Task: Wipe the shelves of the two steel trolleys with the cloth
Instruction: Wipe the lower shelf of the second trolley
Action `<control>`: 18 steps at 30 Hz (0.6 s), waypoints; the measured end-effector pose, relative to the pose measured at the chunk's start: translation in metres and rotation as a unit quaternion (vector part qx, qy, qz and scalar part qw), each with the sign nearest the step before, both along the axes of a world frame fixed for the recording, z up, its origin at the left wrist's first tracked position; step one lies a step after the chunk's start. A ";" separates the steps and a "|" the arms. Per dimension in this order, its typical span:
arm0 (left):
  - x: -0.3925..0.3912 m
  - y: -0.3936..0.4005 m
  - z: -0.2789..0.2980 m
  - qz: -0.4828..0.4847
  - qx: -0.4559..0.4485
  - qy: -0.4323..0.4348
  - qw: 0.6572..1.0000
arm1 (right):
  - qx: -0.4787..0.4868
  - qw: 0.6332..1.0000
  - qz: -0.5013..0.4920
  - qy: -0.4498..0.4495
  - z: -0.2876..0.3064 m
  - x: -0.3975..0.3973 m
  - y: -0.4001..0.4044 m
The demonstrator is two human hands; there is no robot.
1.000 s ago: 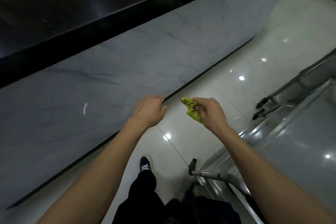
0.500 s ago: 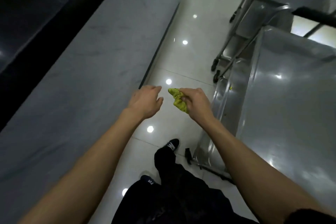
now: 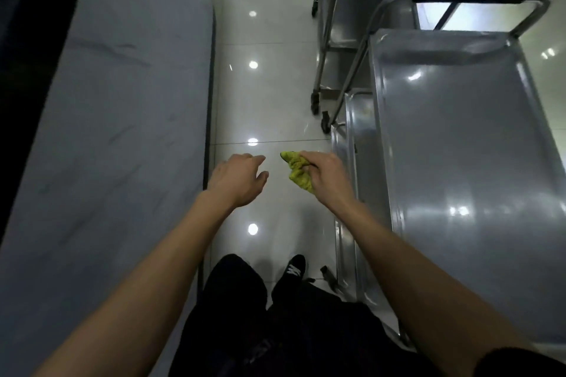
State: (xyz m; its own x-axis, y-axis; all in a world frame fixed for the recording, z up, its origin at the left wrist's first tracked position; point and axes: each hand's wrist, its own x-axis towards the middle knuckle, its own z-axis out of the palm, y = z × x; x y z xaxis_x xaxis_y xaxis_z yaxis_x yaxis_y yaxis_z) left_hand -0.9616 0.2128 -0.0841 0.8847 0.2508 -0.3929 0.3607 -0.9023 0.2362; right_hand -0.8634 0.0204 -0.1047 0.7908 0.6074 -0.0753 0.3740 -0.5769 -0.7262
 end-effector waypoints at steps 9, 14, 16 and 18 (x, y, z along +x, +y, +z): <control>0.141 0.060 -0.019 -0.133 -0.012 0.015 0.991 | 0.006 0.995 -0.095 -0.035 -0.012 0.080 0.039; 0.213 0.078 -0.028 -0.213 -0.022 0.032 0.976 | -0.015 0.984 -0.177 0.011 -0.016 0.112 0.059; 0.238 0.076 -0.034 -0.248 -0.029 0.039 0.968 | -0.014 0.973 -0.223 0.051 -0.019 0.118 0.060; 0.260 0.072 -0.042 -0.283 -0.029 0.047 0.958 | -0.042 0.965 -0.252 0.052 -0.024 0.124 0.059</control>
State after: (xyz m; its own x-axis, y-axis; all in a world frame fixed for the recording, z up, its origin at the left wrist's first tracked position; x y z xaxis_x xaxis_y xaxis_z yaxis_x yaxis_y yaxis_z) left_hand -0.7017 0.2850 -0.1258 0.8324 -0.2824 -0.4768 -0.1592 -0.9460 0.2825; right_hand -0.7396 0.0795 -0.1289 0.9699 0.1360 -0.2018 -0.0415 -0.7246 -0.6879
